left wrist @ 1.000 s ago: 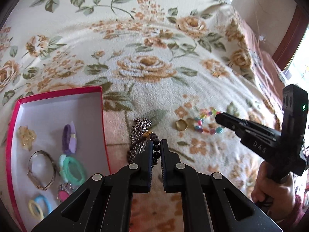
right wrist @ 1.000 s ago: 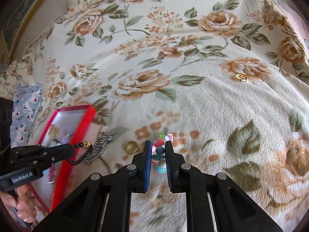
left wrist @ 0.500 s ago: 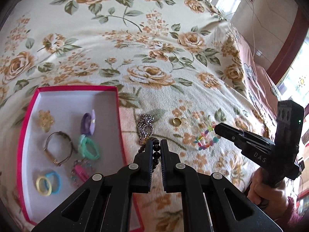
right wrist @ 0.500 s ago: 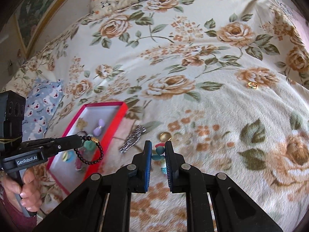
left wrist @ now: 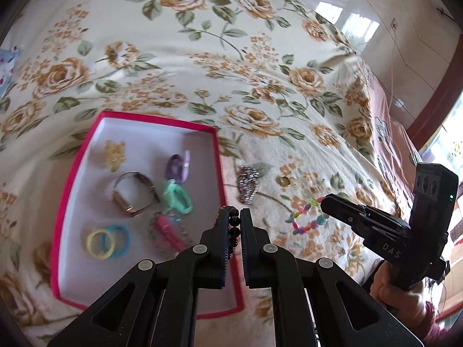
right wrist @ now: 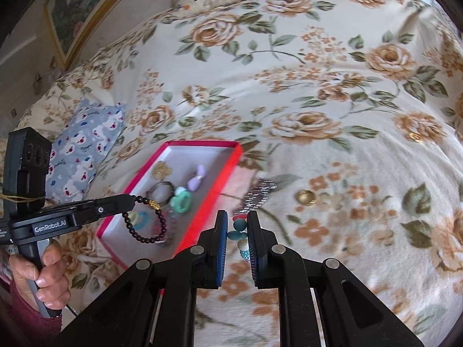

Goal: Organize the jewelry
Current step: 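Carry both bracelets into the box and open both tools to release them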

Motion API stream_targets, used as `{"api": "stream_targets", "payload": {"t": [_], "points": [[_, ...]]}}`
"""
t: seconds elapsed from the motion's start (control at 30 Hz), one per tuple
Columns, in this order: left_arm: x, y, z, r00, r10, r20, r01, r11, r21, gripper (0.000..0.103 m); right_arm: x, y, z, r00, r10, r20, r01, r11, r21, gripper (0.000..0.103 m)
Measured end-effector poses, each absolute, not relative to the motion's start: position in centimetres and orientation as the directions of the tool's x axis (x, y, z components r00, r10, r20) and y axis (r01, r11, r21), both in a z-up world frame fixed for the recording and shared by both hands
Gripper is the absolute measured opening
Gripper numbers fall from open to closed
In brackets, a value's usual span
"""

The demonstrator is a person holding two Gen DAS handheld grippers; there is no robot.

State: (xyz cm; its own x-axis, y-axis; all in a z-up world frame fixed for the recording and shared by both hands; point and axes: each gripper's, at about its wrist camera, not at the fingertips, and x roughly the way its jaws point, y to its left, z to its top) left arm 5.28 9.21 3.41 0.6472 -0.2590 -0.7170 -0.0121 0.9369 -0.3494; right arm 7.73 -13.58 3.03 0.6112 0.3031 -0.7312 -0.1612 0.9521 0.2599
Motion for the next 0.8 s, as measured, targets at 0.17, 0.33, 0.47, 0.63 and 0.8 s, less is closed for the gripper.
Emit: {"api": "stream_targets", "payload": {"t": [0.17, 0.33, 0.47, 0.63, 0.8], "points": [[3.8, 10.8, 3.5, 0.653, -0.237, -0.720, -0.050, 0.934, -0.353, 0.006, 8.0, -11.0, 3.1, 0.594, 0.341, -0.729, -0.217, 0.940, 0.262, 0.013], [2.2, 12.1, 3.7, 0.658, -0.222, -0.720, -0.071, 0.933, -0.353, 0.006, 8.0, -8.3, 3.0, 0.570, 0.381, -0.728, -0.269, 0.924, 0.272, 0.013], [1.0, 13.3, 3.6, 0.660, -0.214, -0.720, -0.091, 0.928, -0.360, 0.006, 8.1, -6.2, 2.7, 0.545, 0.410, -0.731, -0.308, 0.909, 0.280, 0.013], [0.0, 14.7, 3.4, 0.659, -0.206, -0.723, -0.119, 0.921, -0.371, 0.006, 8.3, -3.1, 1.9, 0.505, 0.446, -0.739, -0.362, 0.886, 0.288, 0.013], [-0.7, 16.1, 2.8, 0.653, -0.198, -0.731, -0.152, 0.911, -0.383, 0.006, 8.5, -0.3, 1.0, 0.463, 0.477, -0.747, -0.405, 0.864, 0.300, 0.013]]}}
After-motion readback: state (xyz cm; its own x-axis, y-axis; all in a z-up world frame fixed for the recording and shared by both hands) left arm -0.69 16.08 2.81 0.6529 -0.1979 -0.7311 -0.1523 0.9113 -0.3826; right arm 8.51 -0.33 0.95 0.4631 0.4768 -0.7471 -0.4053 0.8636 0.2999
